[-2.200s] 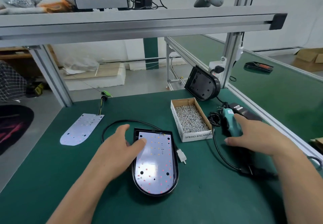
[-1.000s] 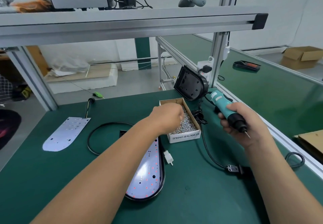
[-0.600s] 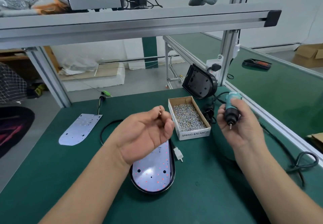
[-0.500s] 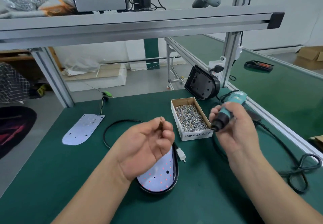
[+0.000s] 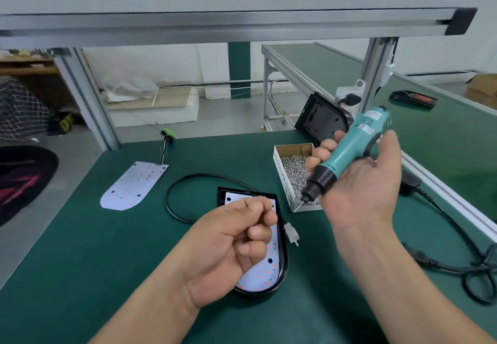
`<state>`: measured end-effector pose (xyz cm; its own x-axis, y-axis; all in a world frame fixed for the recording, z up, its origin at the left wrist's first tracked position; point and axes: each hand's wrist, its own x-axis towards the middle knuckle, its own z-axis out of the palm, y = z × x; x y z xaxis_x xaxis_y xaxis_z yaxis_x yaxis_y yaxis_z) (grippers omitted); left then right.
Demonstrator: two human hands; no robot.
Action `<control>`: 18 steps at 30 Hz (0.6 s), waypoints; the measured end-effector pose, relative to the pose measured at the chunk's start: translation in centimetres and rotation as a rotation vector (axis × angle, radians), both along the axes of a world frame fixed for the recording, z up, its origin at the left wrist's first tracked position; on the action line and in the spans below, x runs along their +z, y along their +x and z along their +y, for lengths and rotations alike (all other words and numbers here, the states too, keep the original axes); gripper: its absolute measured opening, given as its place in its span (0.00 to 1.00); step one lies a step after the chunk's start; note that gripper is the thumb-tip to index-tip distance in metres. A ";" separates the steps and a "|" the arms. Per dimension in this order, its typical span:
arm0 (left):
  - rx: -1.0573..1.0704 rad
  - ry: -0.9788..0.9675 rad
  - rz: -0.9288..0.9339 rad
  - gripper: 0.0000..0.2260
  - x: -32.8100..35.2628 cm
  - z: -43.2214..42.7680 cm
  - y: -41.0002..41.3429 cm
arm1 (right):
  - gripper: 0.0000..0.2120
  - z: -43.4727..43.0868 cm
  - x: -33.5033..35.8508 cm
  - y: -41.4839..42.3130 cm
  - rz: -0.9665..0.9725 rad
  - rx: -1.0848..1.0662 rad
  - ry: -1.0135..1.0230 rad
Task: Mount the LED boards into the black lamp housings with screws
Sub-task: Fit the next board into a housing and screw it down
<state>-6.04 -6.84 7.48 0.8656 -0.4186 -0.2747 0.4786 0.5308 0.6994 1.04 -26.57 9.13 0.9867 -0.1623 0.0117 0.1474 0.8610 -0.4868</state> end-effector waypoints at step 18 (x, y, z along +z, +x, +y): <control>-0.020 0.108 -0.064 0.07 -1.0 -2.0 -1.9 | 0.27 -0.6 0.7 -2.5 -0.146 -0.017 -0.038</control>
